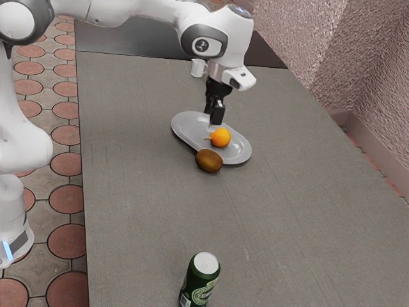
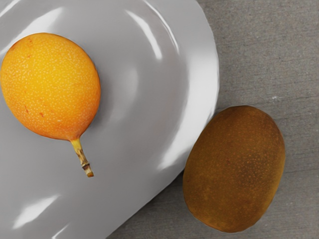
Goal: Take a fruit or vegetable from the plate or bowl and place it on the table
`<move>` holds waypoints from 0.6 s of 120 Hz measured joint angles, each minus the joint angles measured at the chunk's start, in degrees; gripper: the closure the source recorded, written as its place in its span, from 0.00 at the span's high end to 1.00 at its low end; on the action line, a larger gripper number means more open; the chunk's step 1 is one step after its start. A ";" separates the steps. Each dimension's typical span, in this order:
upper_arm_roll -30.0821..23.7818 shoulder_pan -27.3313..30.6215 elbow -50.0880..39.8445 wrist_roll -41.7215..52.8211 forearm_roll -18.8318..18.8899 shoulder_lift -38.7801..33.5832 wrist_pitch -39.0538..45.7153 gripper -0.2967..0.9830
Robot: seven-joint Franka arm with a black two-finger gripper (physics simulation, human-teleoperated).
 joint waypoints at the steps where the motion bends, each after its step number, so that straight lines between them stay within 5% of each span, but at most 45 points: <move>1: 0.01 0.00 -0.04 -0.03 -0.09 0.01 0.04 0.75; 55: 4.44 -1.73 -2.55 -1.46 -0.77 -0.19 4.75 0.75; 72: 8.02 -8.64 -2.55 -2.84 4.70 -7.47 5.76 0.75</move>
